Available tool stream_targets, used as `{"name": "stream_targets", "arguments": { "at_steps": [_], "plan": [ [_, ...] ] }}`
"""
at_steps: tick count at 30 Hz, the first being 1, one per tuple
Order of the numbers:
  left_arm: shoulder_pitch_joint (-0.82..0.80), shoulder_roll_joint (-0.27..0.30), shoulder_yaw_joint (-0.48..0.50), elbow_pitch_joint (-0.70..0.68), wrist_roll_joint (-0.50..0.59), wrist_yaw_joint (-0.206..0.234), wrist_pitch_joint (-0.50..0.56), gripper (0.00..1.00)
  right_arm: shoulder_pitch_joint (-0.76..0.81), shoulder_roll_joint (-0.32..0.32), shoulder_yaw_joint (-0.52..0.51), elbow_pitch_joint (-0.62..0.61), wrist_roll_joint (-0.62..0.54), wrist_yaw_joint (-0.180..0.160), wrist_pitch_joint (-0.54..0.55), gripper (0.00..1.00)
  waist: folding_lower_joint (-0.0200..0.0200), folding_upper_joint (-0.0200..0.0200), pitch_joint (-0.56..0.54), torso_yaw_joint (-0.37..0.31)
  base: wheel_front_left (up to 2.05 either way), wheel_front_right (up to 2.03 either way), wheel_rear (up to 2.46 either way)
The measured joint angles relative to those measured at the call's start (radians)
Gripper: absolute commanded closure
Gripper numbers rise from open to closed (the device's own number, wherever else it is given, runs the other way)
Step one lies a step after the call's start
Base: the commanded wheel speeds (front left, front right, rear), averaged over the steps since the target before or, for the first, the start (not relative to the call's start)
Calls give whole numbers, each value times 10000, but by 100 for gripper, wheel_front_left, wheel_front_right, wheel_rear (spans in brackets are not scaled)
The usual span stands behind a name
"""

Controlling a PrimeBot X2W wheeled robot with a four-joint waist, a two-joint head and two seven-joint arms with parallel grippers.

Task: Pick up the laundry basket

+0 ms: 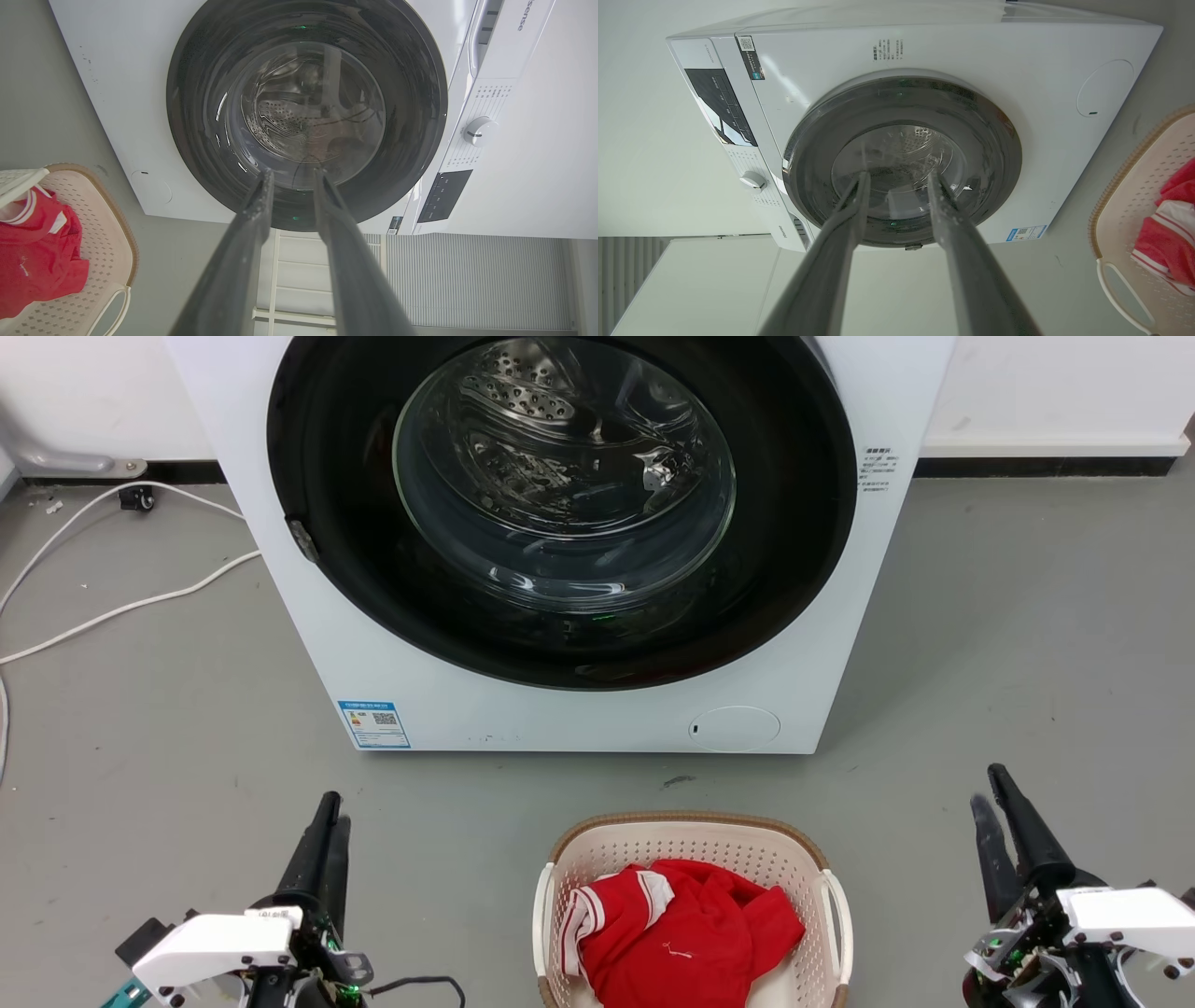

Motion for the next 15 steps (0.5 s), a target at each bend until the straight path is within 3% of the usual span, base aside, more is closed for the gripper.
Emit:
{"name": "stream_targets", "arguments": {
  "at_steps": [7,15],
  "plan": [
    [93,-10,-40,-144,662,0,-332,0,144,4,-36,-29,-422,0,-347,0,0,0,10,-1,0,0,0],
    [99,-8,-121,-602,2276,230,-692,0,240,4,-117,-568,-2291,0,-711,0,0,0,20,-4,0,0,0]
  ]
}}
